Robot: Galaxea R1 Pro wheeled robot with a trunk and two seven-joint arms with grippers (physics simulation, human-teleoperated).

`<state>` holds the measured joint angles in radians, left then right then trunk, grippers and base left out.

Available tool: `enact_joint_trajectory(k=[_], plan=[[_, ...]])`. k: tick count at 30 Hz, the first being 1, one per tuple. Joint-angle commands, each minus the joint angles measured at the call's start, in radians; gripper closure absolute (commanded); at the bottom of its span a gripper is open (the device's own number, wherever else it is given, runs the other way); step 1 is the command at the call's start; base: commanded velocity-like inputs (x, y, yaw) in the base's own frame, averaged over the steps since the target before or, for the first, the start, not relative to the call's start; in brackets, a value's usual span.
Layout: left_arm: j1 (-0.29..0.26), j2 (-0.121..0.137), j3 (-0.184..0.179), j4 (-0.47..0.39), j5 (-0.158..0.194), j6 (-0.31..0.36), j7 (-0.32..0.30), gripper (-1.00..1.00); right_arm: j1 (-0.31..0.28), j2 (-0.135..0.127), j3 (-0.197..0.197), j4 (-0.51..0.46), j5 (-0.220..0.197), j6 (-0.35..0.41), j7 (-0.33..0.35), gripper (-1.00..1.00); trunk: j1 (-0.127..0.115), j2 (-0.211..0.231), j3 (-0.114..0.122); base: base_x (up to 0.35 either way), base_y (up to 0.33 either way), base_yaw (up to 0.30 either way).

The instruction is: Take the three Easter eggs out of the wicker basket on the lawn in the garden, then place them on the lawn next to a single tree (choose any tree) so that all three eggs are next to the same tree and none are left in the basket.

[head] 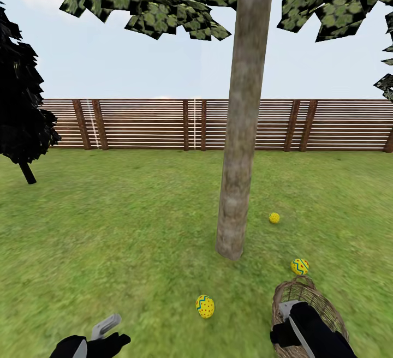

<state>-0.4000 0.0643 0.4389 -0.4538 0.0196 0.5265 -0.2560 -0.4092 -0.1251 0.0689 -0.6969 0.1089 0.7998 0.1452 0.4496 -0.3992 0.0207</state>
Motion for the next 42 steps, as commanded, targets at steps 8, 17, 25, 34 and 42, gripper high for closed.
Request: enact_joint_trajectory(k=[8, 17, 25, 34, 42], plan=[[0.0, -0.01, 0.006, -0.001, 0.002, 0.007, -0.002, -1.0, 0.0, -0.001, 0.003, -0.001, 0.011, 0.004, 0.008, -1.0, 0.0, -0.001, 0.0, 0.0, 0.0, 0.0], [0.0, -0.011, 0.007, 0.0, 0.002, 0.007, -0.003, -1.0, 0.0, -0.002, 0.002, -0.001, 0.011, 0.004, 0.008, -1.0, 0.0, -0.001, 0.0, -0.061, 0.021, 0.0], [0.0, -0.011, 0.007, 0.0, 0.002, 0.007, -0.002, -1.0, 0.0, -0.002, 0.002, -0.001, 0.01, 0.004, 0.008, -1.0, 0.0, -0.001, 0.0, -0.099, 0.032, 0.0], [0.0, -0.011, 0.007, 0.0, 0.002, 0.007, -0.002, -1.0, 0.0, -0.002, 0.003, -0.001, 0.011, 0.004, 0.008, -1.0, 0.0, -0.001, 0.0, -0.002, 0.001, 0.0], [0.0, -0.01, 0.007, 0.0, 0.0, 0.009, -0.002, -1.0, 0.0, -0.004, 0.003, -0.001, 0.017, 0.003, 0.008, -1.0, 0.0, -0.001, 0.0, 0.0, 0.0, 0.0]])
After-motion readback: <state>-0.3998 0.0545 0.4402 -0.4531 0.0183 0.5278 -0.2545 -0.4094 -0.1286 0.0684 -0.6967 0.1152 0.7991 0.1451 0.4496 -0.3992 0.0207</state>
